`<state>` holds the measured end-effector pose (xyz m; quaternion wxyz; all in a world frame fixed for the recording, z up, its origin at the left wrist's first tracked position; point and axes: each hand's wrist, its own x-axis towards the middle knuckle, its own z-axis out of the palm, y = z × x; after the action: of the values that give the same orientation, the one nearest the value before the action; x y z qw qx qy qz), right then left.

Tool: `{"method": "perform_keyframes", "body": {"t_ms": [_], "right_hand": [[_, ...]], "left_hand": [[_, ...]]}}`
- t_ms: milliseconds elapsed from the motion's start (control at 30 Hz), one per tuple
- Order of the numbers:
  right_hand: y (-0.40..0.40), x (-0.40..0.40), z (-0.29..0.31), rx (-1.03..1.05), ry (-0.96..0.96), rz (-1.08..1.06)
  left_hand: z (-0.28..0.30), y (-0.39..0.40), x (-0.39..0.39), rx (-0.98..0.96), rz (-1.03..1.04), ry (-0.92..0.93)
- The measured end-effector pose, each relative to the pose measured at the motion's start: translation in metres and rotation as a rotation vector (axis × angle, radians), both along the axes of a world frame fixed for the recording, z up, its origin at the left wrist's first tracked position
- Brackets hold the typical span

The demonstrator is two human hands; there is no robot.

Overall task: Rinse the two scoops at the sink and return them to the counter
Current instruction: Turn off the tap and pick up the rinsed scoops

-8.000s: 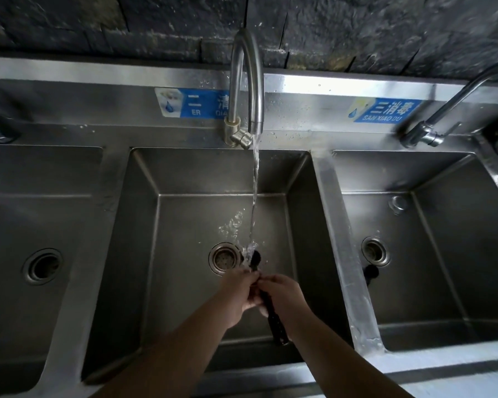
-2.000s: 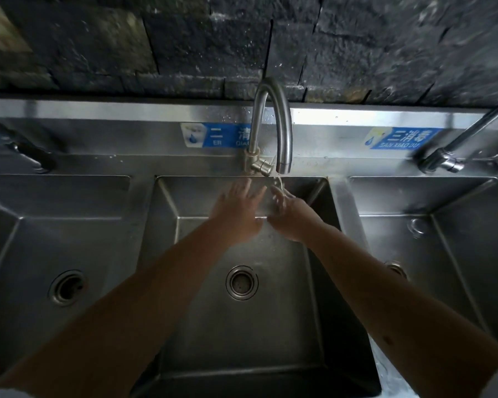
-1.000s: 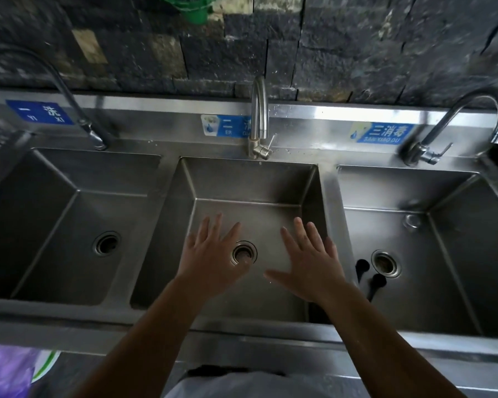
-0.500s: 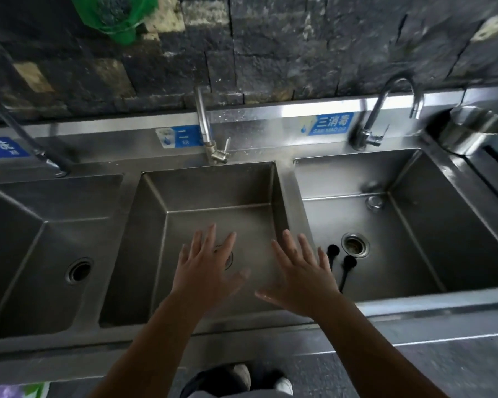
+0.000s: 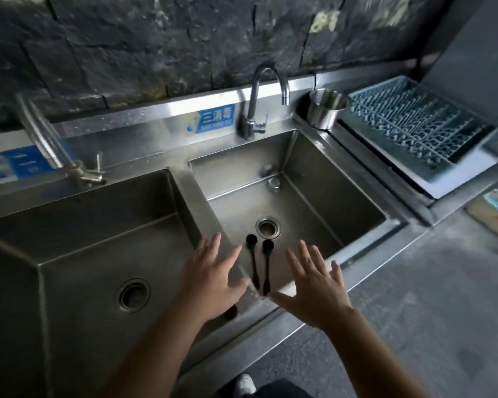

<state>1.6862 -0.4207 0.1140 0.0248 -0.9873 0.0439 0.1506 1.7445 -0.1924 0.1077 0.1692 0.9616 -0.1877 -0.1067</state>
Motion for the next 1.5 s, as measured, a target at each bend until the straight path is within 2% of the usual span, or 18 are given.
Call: {"method": "perform_keyframes", "body": {"t_ms": [133, 300, 533, 900, 1067, 1167, 1233, 1367, 1500], "right_hand": [[-0.013, -0.007, -0.007, 0.036, 0.012, -0.104], [-0.03, 0.004, -0.015, 0.057, 0.045, -0.107], [-0.07, 0.068, -0.032, 0.099, 0.09, -0.029], [-0.114, 0.16, -0.098, 0.184, 0.272, 0.06], [-0.107, 0.187, -0.15, 0.253, 0.475, -0.098], [-0.1, 0.2, -0.186, 0.284, 0.588, -0.195], [-0.093, 0.21, -0.207, 0.374, 0.6, -0.263], [-0.083, 0.216, -0.246, 0.568, 0.591, -0.52], [-0.081, 0.212, -0.283, 0.629, 0.594, -0.781]], "left_hand": [[-0.01, -0.02, 0.005, 0.02, -0.072, 0.031], [-0.018, -0.041, 0.015, 0.025, -0.096, 0.06], [-0.036, -0.087, 0.06, 0.106, -0.035, 0.105], [-0.093, -0.144, 0.124, 0.145, 0.055, 0.312], [-0.14, -0.158, 0.136, 0.102, 0.117, 0.466], [-0.171, -0.165, 0.14, 0.051, 0.242, 0.67], [-0.191, -0.169, 0.146, 0.014, 0.333, 0.745], [-0.228, -0.183, 0.156, 0.014, 0.434, 0.746], [-0.262, -0.191, 0.164, -0.06, 0.566, 0.679]]}}
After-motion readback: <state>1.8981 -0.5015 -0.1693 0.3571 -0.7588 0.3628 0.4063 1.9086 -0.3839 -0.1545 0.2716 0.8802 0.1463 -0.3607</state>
